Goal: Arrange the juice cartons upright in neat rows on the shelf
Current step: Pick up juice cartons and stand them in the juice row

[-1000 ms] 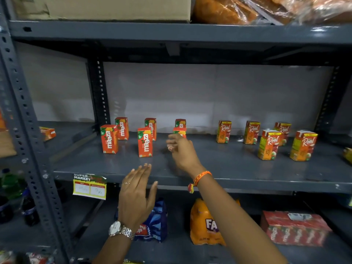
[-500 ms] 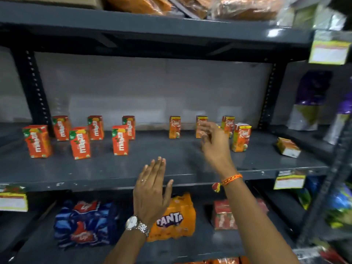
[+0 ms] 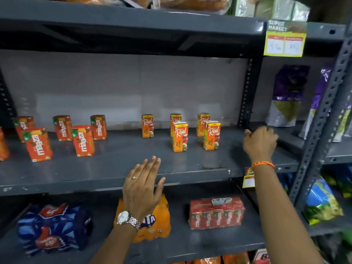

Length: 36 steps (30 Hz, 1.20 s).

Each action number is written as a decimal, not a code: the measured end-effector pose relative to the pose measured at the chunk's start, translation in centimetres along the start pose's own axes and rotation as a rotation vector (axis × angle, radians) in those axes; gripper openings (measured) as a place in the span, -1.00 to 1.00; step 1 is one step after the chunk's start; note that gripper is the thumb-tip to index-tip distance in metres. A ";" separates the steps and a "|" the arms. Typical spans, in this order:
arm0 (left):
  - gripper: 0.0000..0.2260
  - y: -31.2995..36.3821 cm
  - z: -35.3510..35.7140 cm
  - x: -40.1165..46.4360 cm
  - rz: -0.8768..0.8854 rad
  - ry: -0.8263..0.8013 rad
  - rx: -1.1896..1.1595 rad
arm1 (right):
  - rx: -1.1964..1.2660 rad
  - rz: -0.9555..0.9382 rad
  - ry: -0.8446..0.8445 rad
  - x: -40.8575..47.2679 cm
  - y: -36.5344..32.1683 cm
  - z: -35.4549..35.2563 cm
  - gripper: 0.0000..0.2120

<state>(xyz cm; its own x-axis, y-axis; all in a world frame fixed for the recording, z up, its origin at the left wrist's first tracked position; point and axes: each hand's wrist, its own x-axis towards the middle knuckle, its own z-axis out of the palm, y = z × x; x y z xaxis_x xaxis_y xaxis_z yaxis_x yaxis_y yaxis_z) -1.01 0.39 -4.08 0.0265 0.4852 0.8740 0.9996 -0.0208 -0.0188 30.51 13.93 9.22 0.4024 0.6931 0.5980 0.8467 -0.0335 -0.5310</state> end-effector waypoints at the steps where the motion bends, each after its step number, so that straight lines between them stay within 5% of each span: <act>1: -0.52 -0.1 0.1 -0.1 0.004 0.006 0.011 | -0.029 0.077 -0.031 0.3 0.5 0.3 -0.50; 11: -0.59 -0.2 0.4 -0.4 -0.009 0.012 0.033 | -0.060 0.314 -0.196 2.2 1.7 1.6 -0.51; 23: -0.60 0.1 -0.1 -0.2 -0.043 -0.037 0.013 | 0.200 0.293 -0.338 1.6 0.3 1.4 -0.43; 25: -0.59 0.2 -0.3 -0.2 -0.053 -0.049 0.006 | 0.220 0.251 -0.389 1.7 0.4 1.0 -0.63; 27: -0.59 0.3 -0.4 -0.2 -0.057 -0.060 -0.003 | 0.291 0.232 -0.413 1.5 0.5 0.3 -0.84; 32: -0.57 0.3 -0.6 -0.3 -0.064 -0.085 -0.018 | 0.580 0.274 -0.329 0.8 1.2 0.2 -0.89; 36: -0.55 0.4 -0.8 -0.3 -0.070 -0.102 -0.022 | 1.037 0.379 -0.465 0.5 1.7 -0.5 -0.92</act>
<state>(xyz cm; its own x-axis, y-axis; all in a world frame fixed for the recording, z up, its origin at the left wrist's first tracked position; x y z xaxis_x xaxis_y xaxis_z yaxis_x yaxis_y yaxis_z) -0.64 -0.47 -4.02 -0.0419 0.5726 0.8187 0.9986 -0.0023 0.0527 32.30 13.91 8.93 0.2201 0.9656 0.1383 -0.0682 0.1567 -0.9853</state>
